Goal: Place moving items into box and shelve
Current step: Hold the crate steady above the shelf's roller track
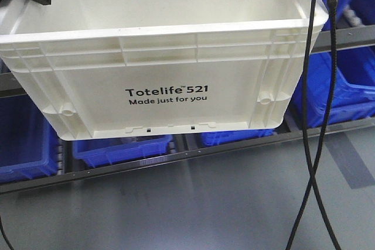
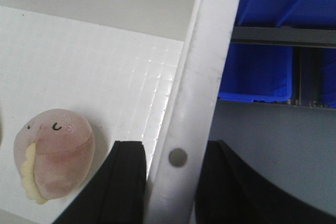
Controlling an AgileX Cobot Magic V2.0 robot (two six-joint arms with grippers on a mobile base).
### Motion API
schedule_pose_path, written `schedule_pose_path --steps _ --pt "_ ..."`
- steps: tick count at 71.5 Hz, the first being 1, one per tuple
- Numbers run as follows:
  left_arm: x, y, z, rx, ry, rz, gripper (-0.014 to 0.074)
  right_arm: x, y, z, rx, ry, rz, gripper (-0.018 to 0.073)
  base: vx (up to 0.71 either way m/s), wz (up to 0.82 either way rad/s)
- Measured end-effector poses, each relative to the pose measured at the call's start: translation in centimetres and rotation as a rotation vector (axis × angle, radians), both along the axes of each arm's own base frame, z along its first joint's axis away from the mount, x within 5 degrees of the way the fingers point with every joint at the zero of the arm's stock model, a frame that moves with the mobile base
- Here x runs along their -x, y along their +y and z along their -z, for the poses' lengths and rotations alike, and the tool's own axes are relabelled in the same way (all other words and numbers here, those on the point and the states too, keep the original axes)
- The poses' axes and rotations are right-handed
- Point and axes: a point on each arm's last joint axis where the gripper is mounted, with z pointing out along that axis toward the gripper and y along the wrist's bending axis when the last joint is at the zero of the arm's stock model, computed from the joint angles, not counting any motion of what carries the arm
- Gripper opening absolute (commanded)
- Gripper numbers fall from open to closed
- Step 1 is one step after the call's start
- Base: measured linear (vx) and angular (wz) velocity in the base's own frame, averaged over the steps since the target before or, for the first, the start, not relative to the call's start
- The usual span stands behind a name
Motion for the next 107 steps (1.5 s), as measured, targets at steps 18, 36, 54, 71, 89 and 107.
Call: schedule_pose_path --steps 18,36,54,71,89,107 --pt "0.0 0.0 0.0 0.0 0.0 0.0 -0.0017 0.0 0.0 0.0 0.0 0.0 0.0 -0.0011 0.11 0.32" --pt "0.0 0.0 0.0 0.0 0.0 0.0 -0.0017 0.0 0.0 0.0 0.0 0.0 0.0 -0.0011 0.14 0.21" --pt "0.0 0.0 0.0 0.0 0.0 0.0 -0.0017 0.0 0.0 0.0 0.0 0.0 0.001 -0.0011 0.18 0.08" --pt "0.0 0.0 0.0 0.0 0.0 0.0 -0.0017 0.0 0.0 0.0 0.0 0.0 0.001 -0.0011 0.18 0.02" --pt "0.0 0.0 0.0 0.0 0.0 0.0 -0.0017 0.0 0.0 0.0 0.0 0.0 0.001 -0.0011 0.1 0.02" --pt "0.0 0.0 0.0 0.0 0.0 0.0 -0.0017 0.0 0.0 0.0 0.0 0.0 0.0 -0.0011 0.03 0.0"
